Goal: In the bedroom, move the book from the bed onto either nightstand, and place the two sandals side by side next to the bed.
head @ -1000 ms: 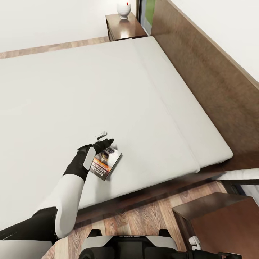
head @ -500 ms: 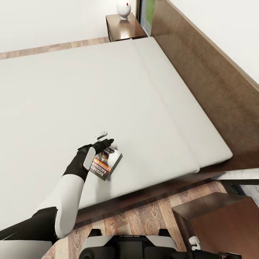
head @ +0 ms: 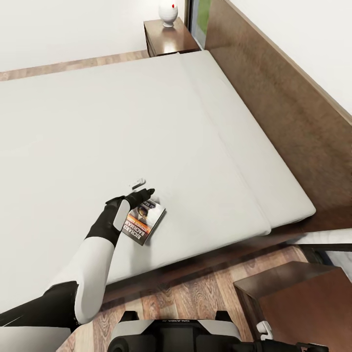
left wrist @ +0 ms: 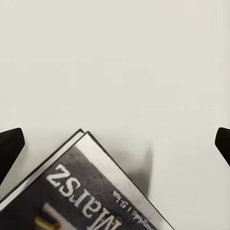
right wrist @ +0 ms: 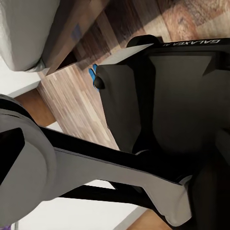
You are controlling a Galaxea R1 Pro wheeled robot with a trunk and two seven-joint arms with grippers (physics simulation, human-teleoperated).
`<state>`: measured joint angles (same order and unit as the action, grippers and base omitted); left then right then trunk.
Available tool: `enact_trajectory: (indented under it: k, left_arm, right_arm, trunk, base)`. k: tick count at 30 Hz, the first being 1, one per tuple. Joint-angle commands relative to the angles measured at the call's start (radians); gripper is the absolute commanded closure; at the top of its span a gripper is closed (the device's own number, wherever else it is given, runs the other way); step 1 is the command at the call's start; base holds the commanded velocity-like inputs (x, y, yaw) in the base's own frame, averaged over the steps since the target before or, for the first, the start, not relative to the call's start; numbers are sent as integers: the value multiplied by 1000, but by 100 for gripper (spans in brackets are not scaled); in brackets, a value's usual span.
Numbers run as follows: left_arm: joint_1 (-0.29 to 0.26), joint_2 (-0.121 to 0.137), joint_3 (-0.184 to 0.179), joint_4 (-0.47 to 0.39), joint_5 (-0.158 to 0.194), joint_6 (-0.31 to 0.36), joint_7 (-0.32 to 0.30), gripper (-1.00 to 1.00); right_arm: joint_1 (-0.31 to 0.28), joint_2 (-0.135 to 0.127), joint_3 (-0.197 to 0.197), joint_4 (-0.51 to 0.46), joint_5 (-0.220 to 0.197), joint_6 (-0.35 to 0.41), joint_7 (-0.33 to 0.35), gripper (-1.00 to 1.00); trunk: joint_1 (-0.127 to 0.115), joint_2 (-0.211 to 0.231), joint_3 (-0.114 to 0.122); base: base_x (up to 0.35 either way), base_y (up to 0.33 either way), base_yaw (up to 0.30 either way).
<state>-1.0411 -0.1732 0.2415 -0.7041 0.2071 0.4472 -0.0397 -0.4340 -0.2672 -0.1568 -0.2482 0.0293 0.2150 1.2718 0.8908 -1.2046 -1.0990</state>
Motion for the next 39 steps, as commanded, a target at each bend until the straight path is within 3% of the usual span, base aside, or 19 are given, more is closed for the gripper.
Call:
enact_trajectory:
  k: [1, 10, 39]
  left_arm:
    - [0, -1, 6, -1, 3, 7, -4, -100]
    - [0, -1, 6, 0, 3, 7, -5, -100]
    - [0, -1, 7, 3, 5, 7, -4, -100]
  right_arm:
    - [0, 1, -6, 0, 3, 10, 4, -100]
    - [0, 0, -6, 0, 3, 10, 4, -100]
    - [0, 1, -6, 0, 3, 10, 3, -100]
  trunk:
    - [0, 0, 0]
    - [0, 0, 0]
    - [0, 0, 0]
  base:
    - [0, 0, -8]
    - [0, 0, -131]
    - [-37, 0, -3]
